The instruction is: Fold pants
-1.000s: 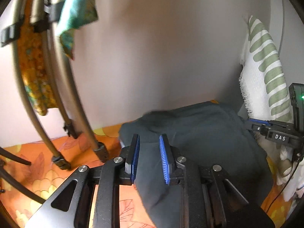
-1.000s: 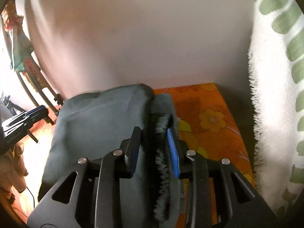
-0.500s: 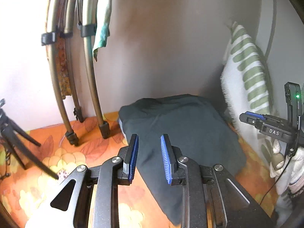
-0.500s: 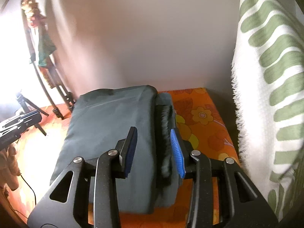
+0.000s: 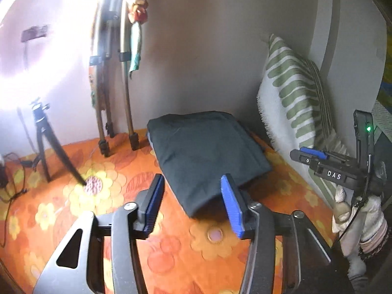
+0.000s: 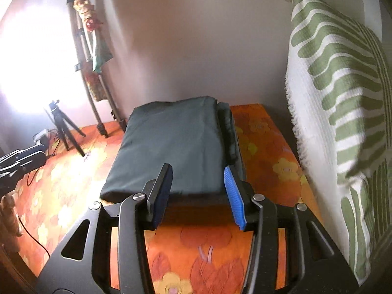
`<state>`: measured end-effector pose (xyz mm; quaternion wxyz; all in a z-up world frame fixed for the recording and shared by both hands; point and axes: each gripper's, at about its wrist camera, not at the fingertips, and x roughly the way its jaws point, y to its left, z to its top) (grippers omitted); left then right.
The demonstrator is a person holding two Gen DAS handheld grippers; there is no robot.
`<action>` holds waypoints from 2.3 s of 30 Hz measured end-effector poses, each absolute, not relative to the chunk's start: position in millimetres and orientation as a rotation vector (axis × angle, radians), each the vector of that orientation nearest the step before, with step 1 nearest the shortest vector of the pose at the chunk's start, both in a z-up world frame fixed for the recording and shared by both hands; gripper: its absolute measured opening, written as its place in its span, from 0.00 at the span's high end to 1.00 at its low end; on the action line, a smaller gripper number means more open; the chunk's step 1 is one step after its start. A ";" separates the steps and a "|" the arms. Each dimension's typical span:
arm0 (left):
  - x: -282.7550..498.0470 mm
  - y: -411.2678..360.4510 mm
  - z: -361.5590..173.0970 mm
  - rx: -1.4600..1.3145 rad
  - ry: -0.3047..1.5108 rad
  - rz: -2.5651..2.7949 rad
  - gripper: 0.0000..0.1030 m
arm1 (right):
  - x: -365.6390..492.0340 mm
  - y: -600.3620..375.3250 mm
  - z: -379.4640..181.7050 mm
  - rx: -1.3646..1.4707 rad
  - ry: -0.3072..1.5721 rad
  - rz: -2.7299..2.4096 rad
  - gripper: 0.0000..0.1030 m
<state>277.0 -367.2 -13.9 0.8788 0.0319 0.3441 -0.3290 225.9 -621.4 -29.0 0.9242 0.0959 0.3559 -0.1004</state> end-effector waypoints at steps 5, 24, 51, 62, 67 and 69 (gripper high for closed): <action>247.3 -350.8 -12.3 0.050 0.716 -0.660 0.42 | 194.3 -601.6 -24.1 0.170 0.724 -0.222 0.51; 171.6 -327.9 -12.8 0.095 0.681 -0.622 0.28 | 124.1 -531.3 -15.9 0.133 0.644 -0.313 0.18; 150.1 -319.8 -30.5 0.103 0.686 -0.576 0.23 | 100.6 -518.3 -15.9 0.097 0.594 -0.345 0.02; 146.0 -316.8 -25.3 0.116 0.667 -0.551 0.21 | 103.0 -515.5 -18.3 0.108 0.604 -0.343 0.02; 145.1 -315.6 -24.9 0.117 0.666 -0.547 0.20 | 102.9 -513.9 -19.5 0.109 0.606 -0.343 0.01; 145.2 -315.1 -25.0 0.116 0.669 -0.548 0.20 | 102.8 -513.2 -20.1 0.112 0.605 -0.344 0.01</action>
